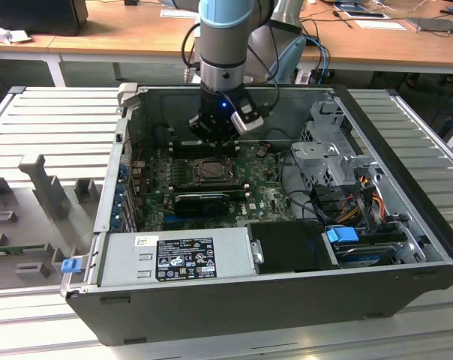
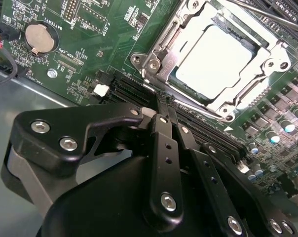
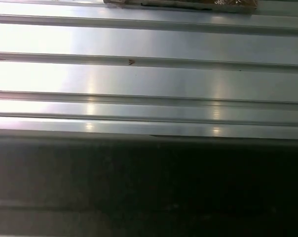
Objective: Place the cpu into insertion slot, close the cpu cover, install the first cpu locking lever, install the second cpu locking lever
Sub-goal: 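Install the first cpu locking lever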
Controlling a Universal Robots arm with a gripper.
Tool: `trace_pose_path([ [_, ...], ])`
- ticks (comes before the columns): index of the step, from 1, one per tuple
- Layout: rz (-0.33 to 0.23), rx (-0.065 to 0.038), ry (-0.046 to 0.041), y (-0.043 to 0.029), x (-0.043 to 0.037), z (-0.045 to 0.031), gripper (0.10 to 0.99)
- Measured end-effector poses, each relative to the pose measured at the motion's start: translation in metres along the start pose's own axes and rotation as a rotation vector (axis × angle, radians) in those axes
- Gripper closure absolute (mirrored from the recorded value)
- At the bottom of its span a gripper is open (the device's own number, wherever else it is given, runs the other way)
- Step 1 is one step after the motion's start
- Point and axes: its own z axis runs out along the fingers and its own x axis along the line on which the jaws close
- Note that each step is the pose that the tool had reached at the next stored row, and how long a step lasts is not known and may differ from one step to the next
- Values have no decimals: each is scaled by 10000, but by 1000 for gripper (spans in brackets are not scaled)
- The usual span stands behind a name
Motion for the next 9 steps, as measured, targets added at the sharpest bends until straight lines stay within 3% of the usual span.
trace_pose_path([
  [6, 70, 10, -4, -1, -1, 20, 980],
  [9, 104, 79, -5, -2, 0, 25, 980],
])
